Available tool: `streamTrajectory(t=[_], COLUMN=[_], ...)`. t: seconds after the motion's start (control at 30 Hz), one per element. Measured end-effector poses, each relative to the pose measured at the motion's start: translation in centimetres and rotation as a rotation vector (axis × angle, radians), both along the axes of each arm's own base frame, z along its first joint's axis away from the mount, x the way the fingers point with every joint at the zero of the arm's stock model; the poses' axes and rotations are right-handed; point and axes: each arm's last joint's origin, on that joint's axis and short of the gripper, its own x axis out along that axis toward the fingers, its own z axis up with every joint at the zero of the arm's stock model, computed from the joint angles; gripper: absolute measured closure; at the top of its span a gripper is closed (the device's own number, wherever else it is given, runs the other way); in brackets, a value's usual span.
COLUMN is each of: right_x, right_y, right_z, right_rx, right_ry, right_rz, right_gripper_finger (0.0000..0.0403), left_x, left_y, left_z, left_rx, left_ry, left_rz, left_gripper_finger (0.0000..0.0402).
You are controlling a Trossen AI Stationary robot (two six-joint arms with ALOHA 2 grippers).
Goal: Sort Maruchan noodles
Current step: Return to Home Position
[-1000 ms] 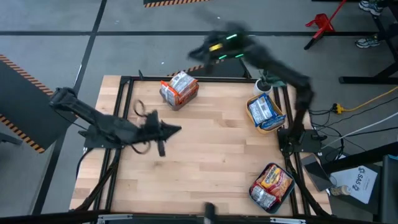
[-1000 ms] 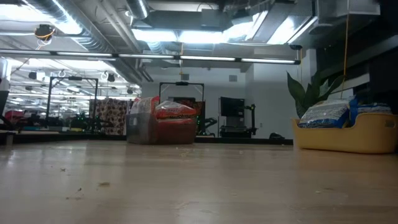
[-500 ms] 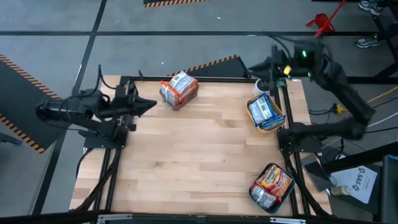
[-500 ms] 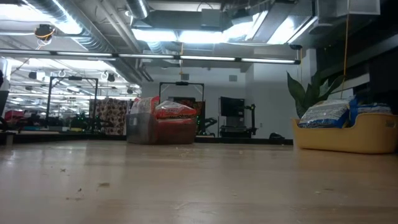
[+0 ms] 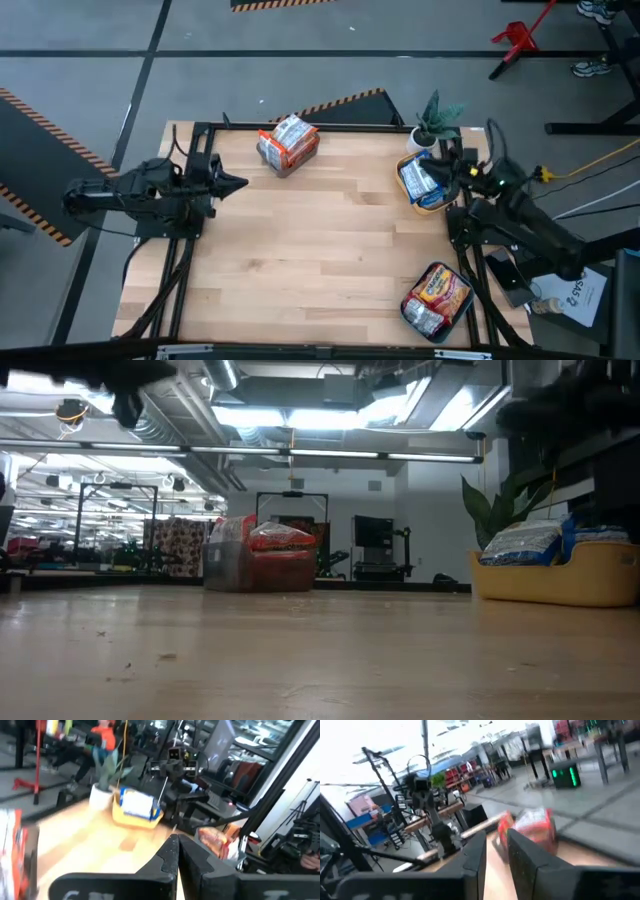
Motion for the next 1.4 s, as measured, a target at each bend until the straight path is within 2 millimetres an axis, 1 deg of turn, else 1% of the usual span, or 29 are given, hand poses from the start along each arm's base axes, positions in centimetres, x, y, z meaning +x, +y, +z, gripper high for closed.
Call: streamTrajectory(t=[0.1,0.23,0.37,0.47,0.57,0.77,0.93,1.4], right_x=[-0.1,0.6,1.1,1.1,1.1,1.1,1.1,1.1], right_y=[0.0,-0.5,-0.8,-0.9,-0.9,-1.0,-1.0,-1.0], right_z=[-3.1,-5.8,-7.7,-7.5,-7.8,-7.9,-7.9,-7.9], right_rx=[0.082,0.133,0.177,0.137,0.138,0.138,0.141,0.142], right_ry=[-0.019,0.011,0.035,0.014,0.045,0.053,0.055,0.057], right_rz=[-0.018,0.01,-0.002,-0.015,-0.034,-0.04,-0.046,-0.046], right_gripper_finger=[0.0338,0.0338,0.0338,0.0338,0.0338,0.0338,0.0338,0.0338], left_x=[-0.3,-0.6,-0.5,-0.4,-0.2,-0.2,-0.1,-0.1], left_y=[0.1,0.1,0.1,0.1,0.1,0.3,0.3,0.3], left_z=[-2.5,-5.8,-9.0,-11.1,-11.1,-11.3,-11.3,-11.3], left_rx=[-0.033,-0.089,-0.151,-0.189,-0.154,-0.1,-0.163,-0.162], left_ry=[0.019,0.036,0.062,0.079,0.053,0.056,0.048,0.048], left_rz=[0.008,0.02,0.031,0.036,0.019,0.088,0.097,0.096], left_gripper_finger=[0.0401,0.0401,0.0401,0.0401,0.0401,0.0401,0.0401,0.0401])
